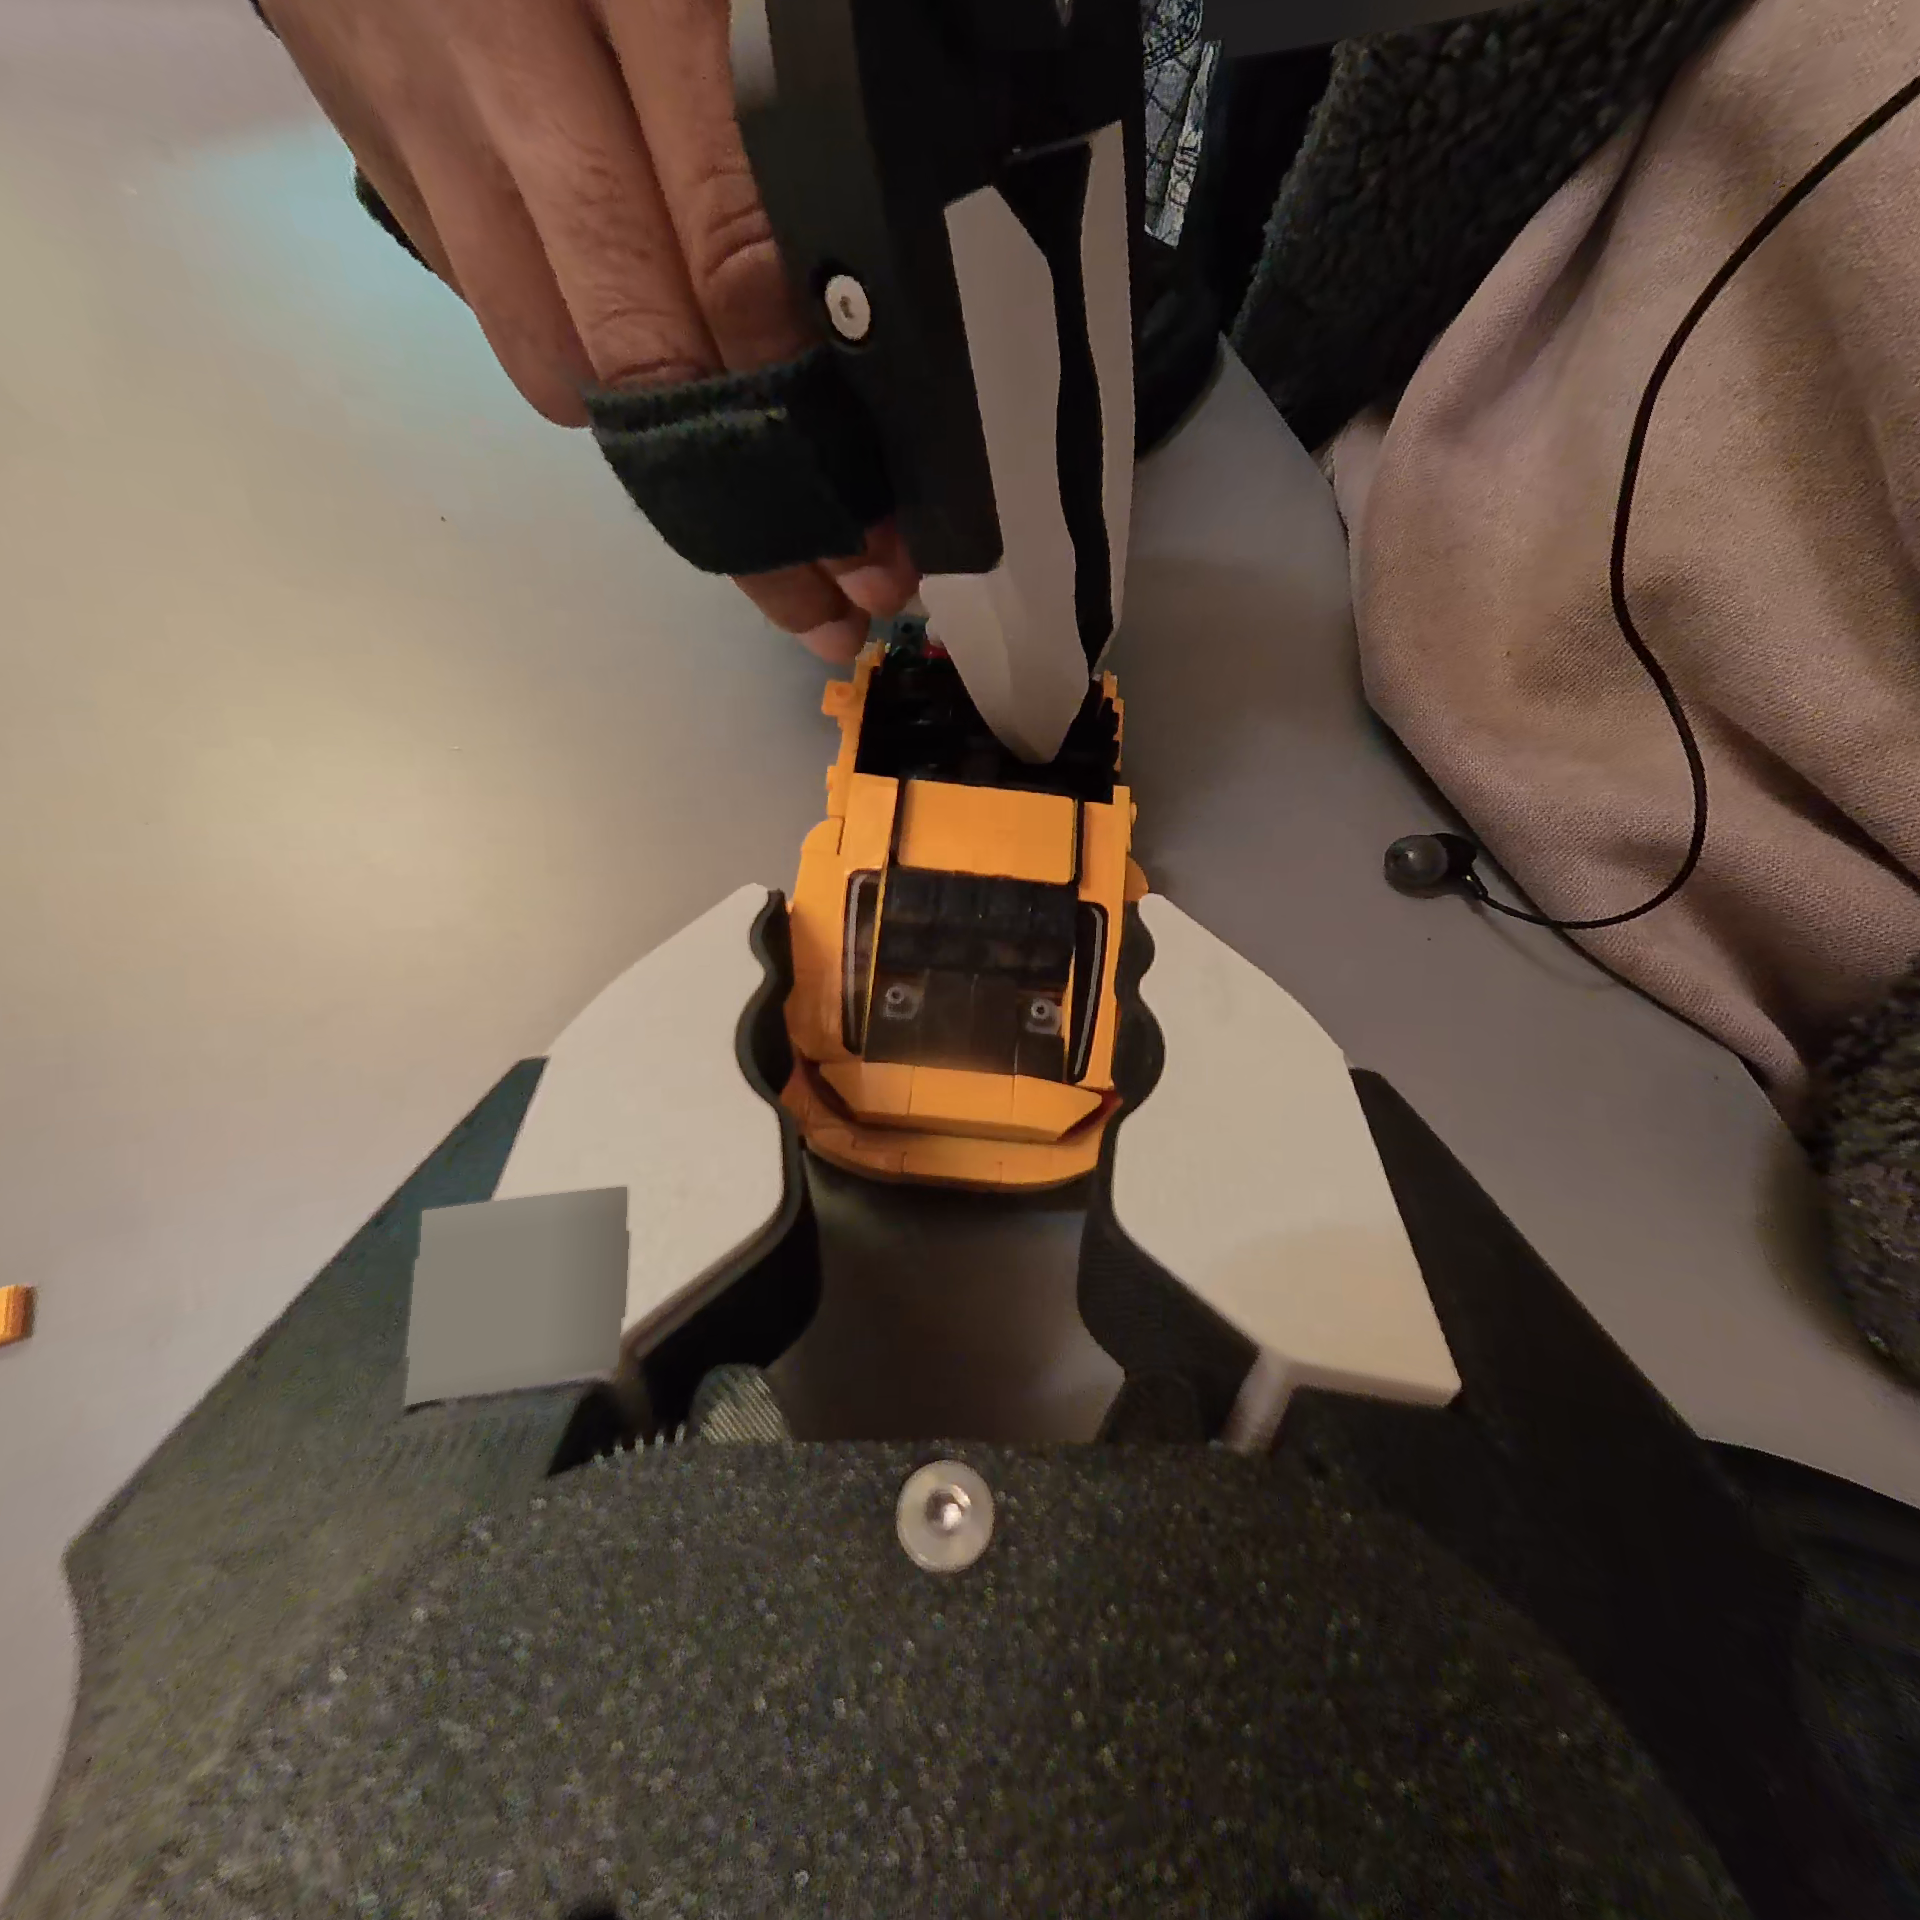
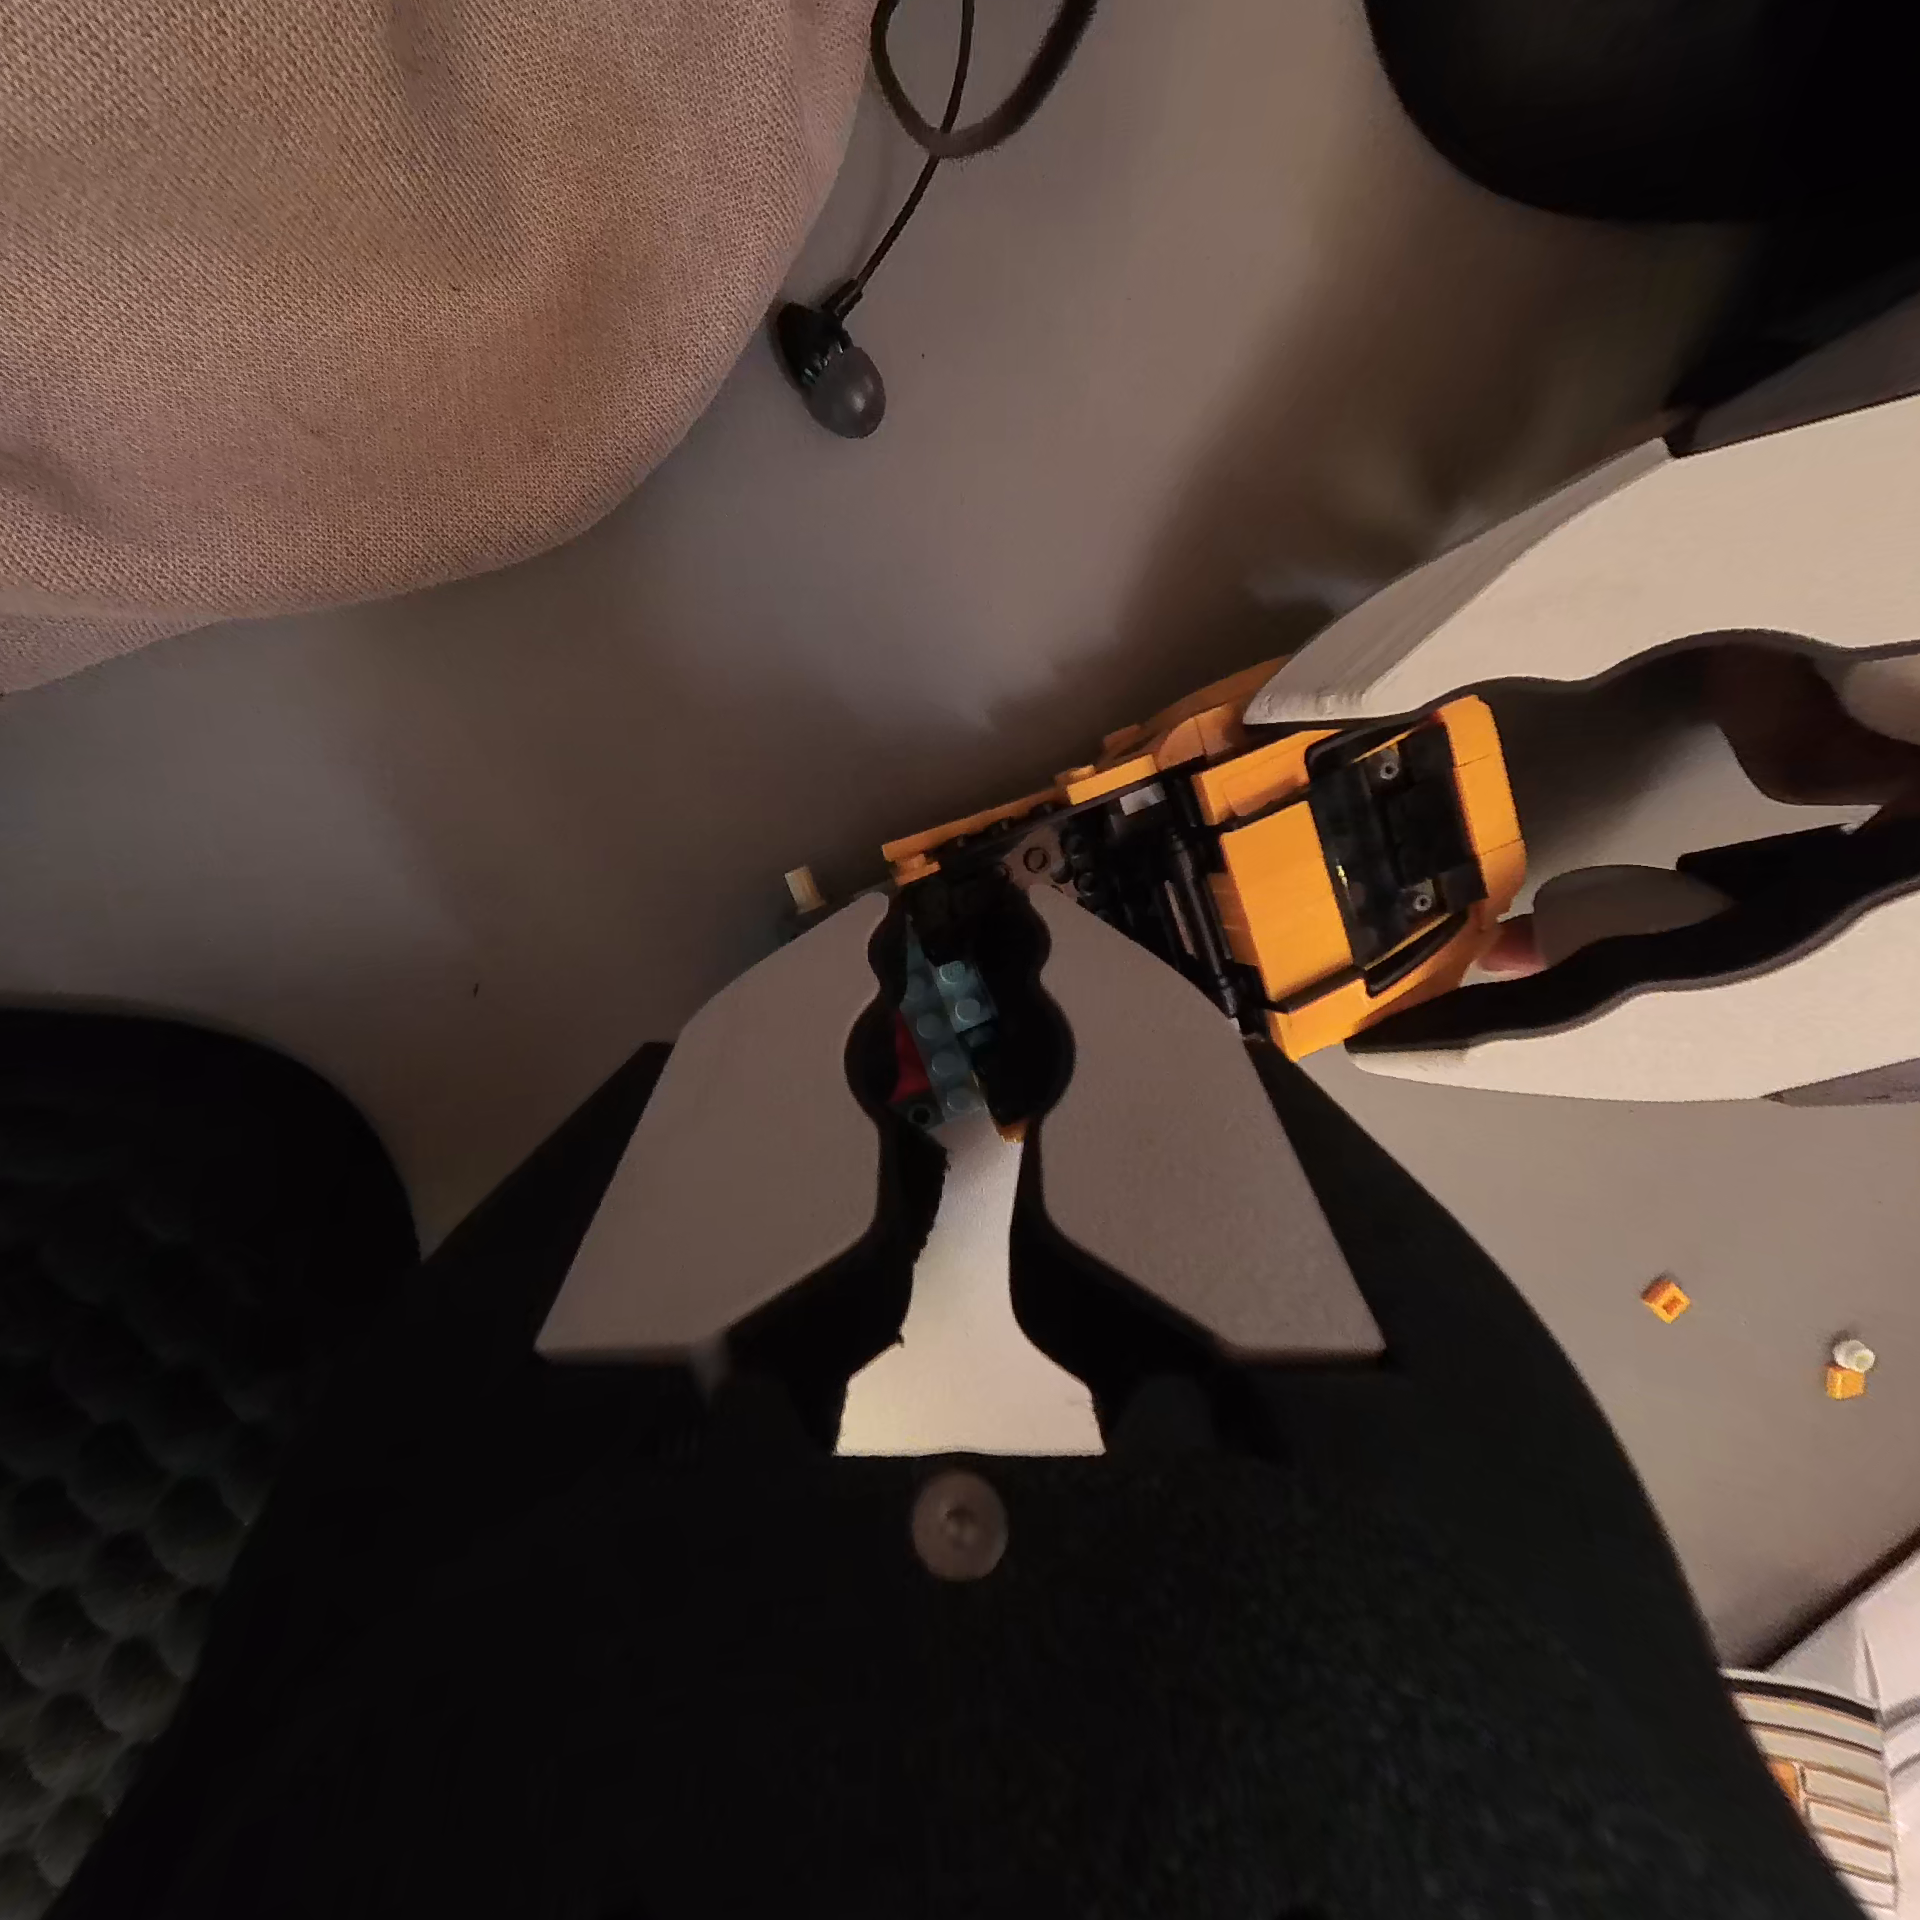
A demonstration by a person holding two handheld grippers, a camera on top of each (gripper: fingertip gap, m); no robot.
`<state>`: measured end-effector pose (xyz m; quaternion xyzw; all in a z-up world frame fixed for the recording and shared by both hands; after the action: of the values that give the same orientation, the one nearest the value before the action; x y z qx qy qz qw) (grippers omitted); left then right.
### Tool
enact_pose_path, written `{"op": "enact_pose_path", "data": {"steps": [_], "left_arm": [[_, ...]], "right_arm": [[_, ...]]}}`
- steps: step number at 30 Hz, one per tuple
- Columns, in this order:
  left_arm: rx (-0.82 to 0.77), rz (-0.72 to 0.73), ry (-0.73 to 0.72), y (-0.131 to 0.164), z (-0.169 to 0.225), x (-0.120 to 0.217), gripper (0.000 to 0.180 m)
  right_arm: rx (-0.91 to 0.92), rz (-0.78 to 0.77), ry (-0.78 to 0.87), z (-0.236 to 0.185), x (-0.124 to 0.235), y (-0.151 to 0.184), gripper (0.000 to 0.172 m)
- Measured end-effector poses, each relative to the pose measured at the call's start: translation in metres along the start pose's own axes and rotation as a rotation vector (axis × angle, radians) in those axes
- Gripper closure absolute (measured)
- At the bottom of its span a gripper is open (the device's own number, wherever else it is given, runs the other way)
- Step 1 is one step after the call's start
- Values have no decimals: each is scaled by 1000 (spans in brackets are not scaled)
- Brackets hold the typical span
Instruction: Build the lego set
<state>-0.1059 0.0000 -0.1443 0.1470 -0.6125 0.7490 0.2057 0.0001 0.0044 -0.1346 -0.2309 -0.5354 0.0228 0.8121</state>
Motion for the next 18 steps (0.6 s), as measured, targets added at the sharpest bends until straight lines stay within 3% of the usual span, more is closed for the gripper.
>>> {"op": "enact_pose_path", "data": {"steps": [6,9,13,18], "left_arm": [[2,2,-1,0,0,0,121],[8,5,-13,0,-1,1,121],[33,12,-57,0,-2,1,121],[82,19,-136,0,-4,1,121]], "right_arm": [[-29,-9,14,0,0,-1,153],[-101,-8,46,2,7,0,145],[-310,11,142,3,22,0,142],[-614,-45,344,-13,16,15,140]]}}
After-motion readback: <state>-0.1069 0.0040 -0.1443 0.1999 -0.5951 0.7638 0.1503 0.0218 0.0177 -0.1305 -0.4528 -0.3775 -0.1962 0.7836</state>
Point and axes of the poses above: each gripper's, where its closed fingertips meet, x back along the fingers, y out of its underside, z = x × y across the jaws, the point moved 5 cm from there along x, back along the fingers, and after that the axes turned 12 degrees about y, right-handed, at the moved point
